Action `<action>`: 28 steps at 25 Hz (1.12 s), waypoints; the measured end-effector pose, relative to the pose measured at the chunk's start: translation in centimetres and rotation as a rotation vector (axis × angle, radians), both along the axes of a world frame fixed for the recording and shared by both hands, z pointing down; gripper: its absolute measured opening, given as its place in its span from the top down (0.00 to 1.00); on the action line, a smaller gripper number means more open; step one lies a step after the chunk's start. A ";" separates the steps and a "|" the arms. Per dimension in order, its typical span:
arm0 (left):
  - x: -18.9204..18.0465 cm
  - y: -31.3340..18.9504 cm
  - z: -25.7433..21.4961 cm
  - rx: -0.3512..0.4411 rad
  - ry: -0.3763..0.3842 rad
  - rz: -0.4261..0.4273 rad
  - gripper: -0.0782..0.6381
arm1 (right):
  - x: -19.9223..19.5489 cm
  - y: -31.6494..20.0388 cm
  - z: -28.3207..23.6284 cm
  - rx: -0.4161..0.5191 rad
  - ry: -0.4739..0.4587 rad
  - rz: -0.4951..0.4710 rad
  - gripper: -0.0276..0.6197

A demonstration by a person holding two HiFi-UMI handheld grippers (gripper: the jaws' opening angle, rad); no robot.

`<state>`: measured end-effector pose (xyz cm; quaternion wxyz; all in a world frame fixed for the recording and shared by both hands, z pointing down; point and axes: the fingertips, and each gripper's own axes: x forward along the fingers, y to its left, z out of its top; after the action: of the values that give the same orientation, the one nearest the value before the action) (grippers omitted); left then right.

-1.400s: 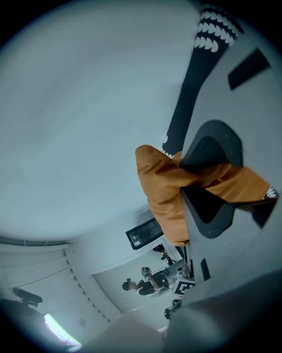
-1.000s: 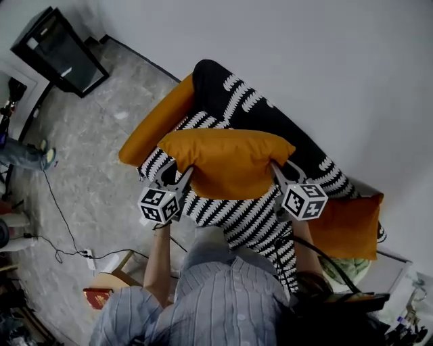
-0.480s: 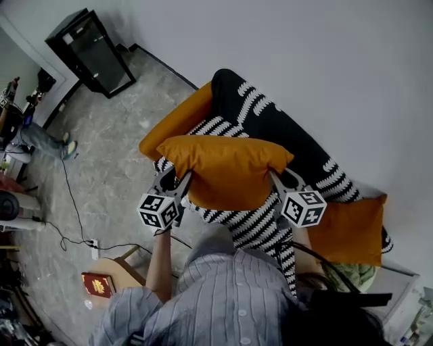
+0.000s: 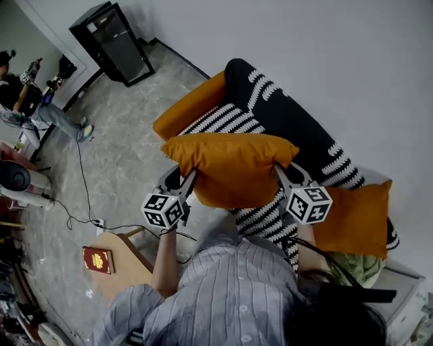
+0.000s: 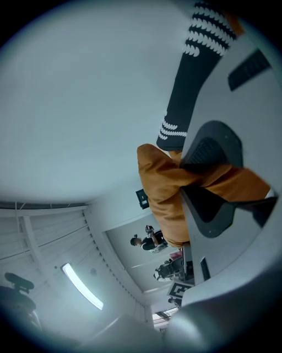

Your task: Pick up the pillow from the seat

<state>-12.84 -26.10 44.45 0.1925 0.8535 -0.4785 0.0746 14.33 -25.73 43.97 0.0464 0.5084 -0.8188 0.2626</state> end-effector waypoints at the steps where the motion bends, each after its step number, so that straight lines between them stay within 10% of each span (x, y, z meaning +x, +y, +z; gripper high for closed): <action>1: -0.2 1.1 -0.1 0.003 -0.002 -0.009 0.65 | -0.2 0.9 0.1 0.001 -0.006 -0.007 0.80; 28: -4.0 15.4 -1.0 -0.036 -0.024 -0.135 0.65 | -3.9 11.9 0.5 -0.020 -0.066 -0.106 0.80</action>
<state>-16.79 -10.74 43.40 0.2065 0.8148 -0.5357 0.0803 10.42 -13.84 44.45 0.0382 0.4550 -0.8430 0.2845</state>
